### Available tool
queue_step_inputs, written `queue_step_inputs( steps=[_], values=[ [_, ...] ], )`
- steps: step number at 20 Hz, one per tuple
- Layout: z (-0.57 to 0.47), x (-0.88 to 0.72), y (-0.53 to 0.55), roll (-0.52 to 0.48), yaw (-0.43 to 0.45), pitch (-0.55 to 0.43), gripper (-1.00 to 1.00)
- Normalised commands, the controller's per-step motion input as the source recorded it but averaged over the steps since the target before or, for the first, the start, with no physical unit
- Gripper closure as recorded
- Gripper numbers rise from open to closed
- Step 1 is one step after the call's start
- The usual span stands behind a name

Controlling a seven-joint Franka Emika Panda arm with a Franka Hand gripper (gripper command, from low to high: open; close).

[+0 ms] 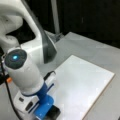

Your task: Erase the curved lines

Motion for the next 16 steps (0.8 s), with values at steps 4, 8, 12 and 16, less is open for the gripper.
queue_step_inputs(
  steps=[4,8,12,16],
  values=[
    [-0.07,0.16,-0.16,0.139,-0.03,-0.038,1.0],
    [-0.08,0.12,-0.16,0.129,-0.057,-0.042,1.0],
    [-0.09,0.07,-0.11,0.116,-0.094,-0.044,1.0],
    [-0.1,0.04,-0.04,0.117,-0.114,-0.041,1.0]
  ],
)
